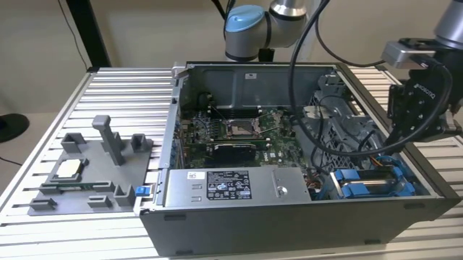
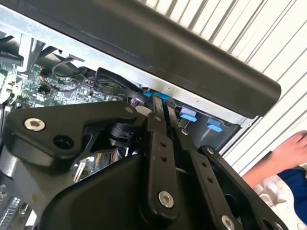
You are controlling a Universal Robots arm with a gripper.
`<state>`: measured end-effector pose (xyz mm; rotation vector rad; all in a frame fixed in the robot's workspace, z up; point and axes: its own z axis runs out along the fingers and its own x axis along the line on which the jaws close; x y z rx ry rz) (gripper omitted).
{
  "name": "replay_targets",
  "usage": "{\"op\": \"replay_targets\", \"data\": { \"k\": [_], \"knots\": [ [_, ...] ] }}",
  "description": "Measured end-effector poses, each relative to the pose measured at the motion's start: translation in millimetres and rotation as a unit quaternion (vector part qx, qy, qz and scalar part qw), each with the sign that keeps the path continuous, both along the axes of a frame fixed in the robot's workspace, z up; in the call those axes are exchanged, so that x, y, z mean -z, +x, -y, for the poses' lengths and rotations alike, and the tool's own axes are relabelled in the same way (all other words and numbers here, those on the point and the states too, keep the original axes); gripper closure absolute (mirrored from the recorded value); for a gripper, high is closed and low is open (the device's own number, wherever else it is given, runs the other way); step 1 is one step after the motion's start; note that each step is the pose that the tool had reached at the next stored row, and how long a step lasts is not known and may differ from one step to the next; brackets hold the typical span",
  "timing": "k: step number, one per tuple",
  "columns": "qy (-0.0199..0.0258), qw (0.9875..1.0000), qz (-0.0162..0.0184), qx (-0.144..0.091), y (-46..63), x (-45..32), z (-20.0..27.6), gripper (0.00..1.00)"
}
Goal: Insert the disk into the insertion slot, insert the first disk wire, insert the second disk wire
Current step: 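Insert the second disk wire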
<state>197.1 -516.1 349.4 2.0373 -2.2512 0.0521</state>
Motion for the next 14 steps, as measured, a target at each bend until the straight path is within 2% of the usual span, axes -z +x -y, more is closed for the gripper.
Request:
{"op": "replay_targets", "data": {
  "k": [3, 9, 11, 14],
  "knots": [
    [0.0024, 1.0000, -0.0012, 0.000, 0.8, -1.7, 0.8, 1.00],
    [0.0067, 1.0000, -0.0024, 0.000, 0.1, -15.1, 2.6, 1.00],
    [0.0083, 1.0000, -0.0023, 0.000, -3.7, -16.5, 4.6, 1.00],
    [0.0093, 1.0000, -0.0023, 0.000, -14.9, -16.6, 7.3, 1.00]
  ]
}}
